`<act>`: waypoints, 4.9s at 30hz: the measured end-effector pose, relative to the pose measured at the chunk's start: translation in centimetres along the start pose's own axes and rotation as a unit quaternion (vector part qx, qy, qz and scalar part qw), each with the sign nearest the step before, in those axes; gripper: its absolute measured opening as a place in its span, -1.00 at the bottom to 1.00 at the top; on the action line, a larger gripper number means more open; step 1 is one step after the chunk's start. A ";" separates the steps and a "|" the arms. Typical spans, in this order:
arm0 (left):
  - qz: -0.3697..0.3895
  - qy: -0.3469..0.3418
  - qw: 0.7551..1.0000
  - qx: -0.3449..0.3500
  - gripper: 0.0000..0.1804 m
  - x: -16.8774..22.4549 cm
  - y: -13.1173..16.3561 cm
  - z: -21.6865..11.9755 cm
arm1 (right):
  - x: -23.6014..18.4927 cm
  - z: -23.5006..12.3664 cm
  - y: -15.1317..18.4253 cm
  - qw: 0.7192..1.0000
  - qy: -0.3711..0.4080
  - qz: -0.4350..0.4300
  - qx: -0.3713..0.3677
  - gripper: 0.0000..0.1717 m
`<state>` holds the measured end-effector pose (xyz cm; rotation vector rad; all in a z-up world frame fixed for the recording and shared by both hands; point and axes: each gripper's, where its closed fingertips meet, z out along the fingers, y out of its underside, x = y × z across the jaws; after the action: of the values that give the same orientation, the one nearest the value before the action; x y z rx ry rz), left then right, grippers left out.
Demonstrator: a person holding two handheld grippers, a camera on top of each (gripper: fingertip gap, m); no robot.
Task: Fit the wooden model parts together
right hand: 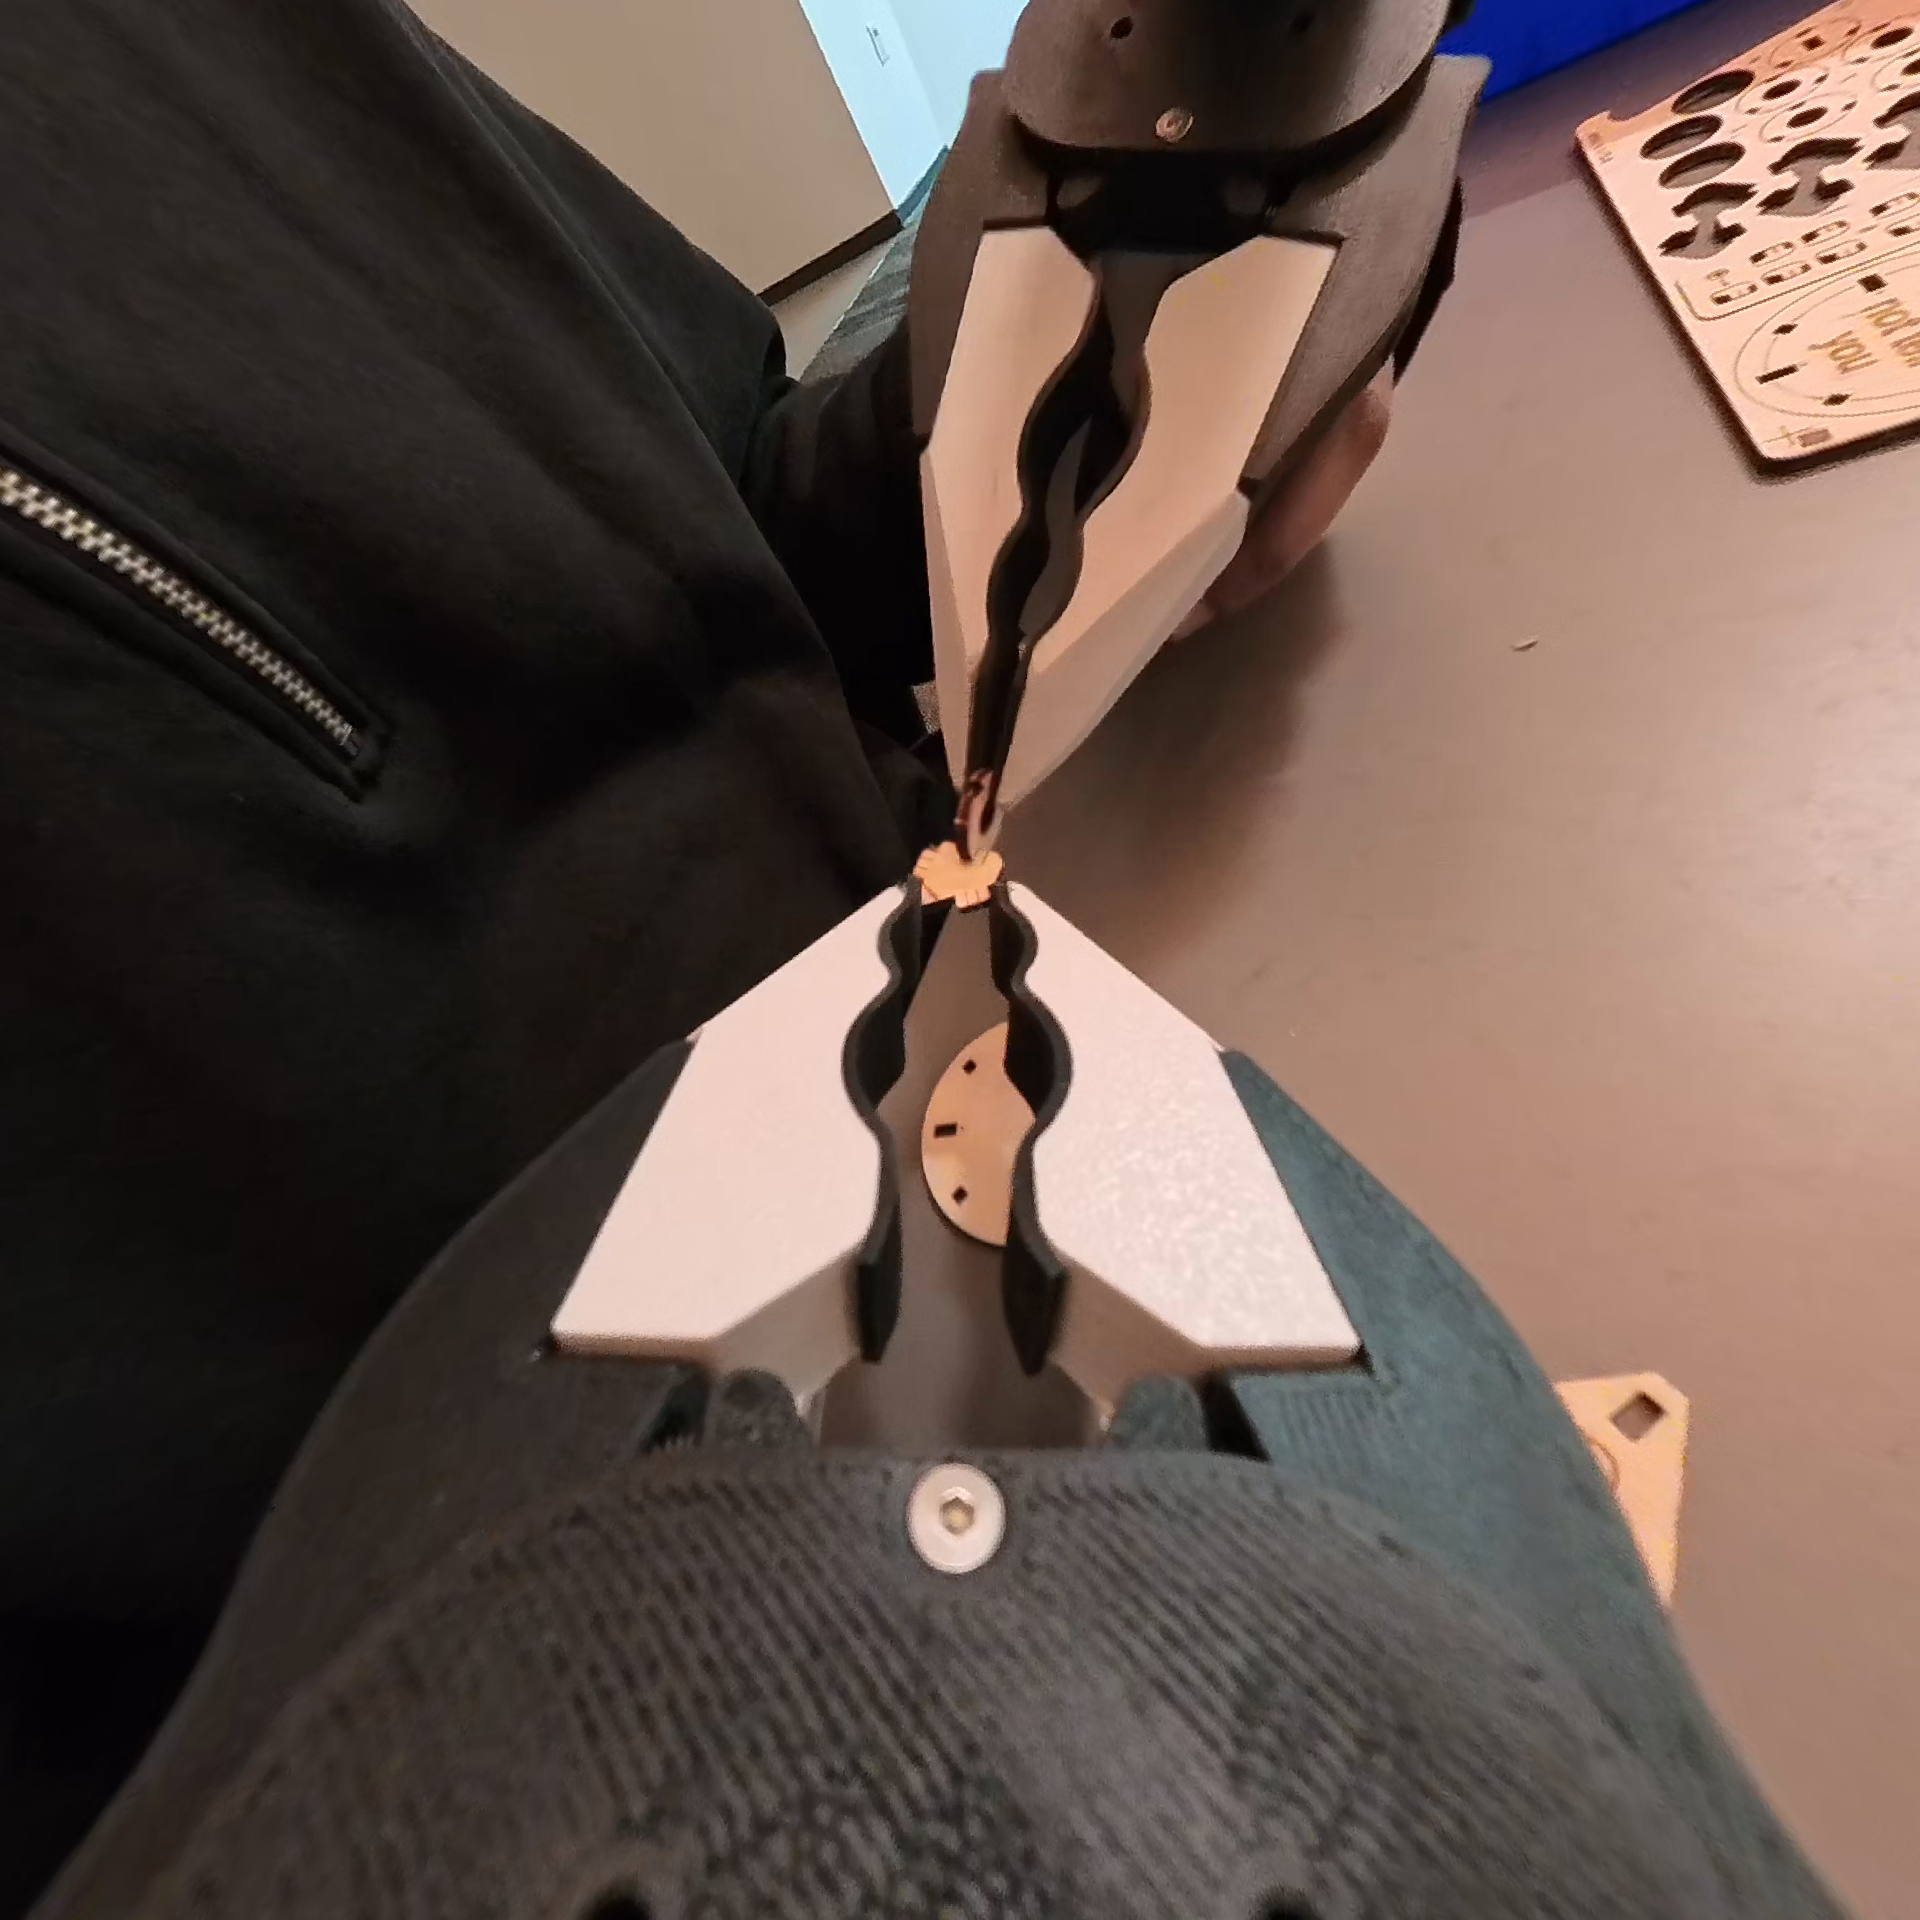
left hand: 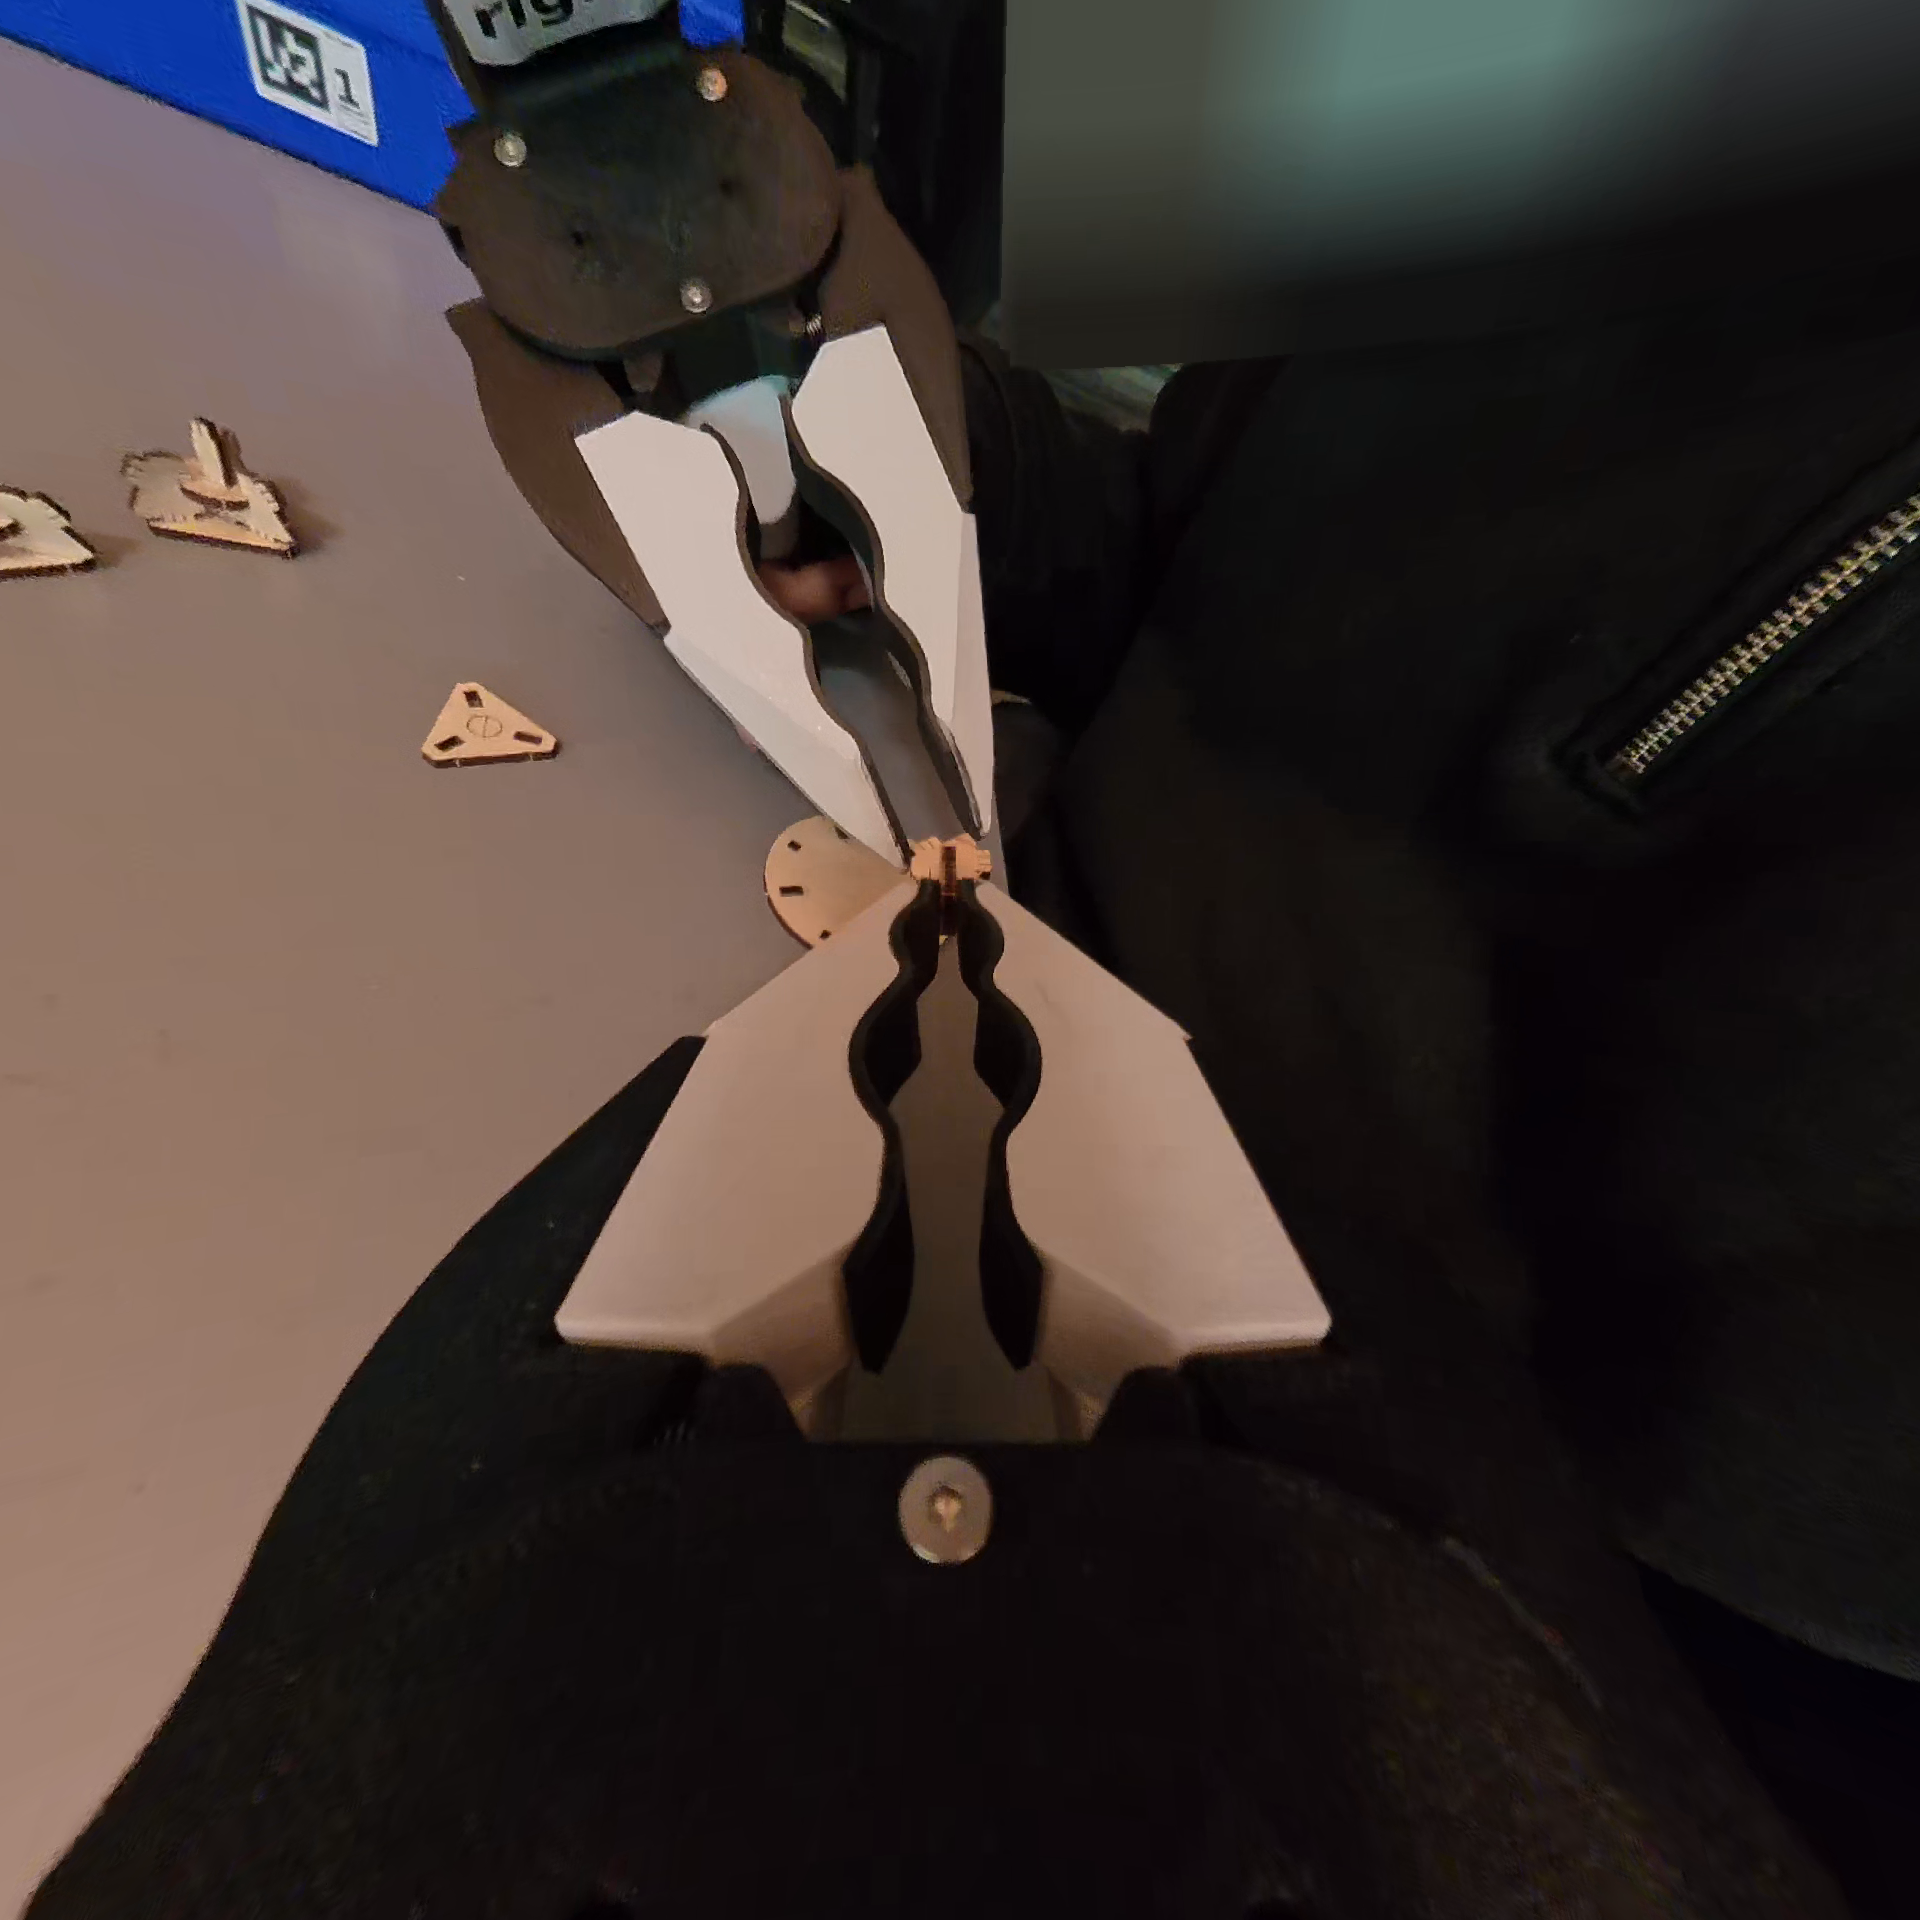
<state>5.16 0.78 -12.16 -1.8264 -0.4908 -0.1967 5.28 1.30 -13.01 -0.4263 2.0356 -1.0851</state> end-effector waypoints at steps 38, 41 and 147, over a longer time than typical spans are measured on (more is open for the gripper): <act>-0.050 -0.029 0.996 0.062 -0.69 -1.7 -1.5 -0.5 | 1.6 -1.5 -2.3 0.996 0.058 -0.019 0.067 -0.87; -0.050 -0.029 0.996 0.064 -0.63 -1.7 -1.6 -0.4 | 1.4 -1.6 -2.5 0.995 0.055 -0.021 0.075 -0.87; -0.106 -0.258 0.960 -0.016 -0.85 -8.3 1.1 -1.8 | 5.4 -8.7 -6.9 0.922 0.259 -0.035 0.286 -1.00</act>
<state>-1.61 -3.11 -15.65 -1.8512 -1.0567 0.1358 -5.26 -1.17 -7.08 0.1089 2.0045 -1.9153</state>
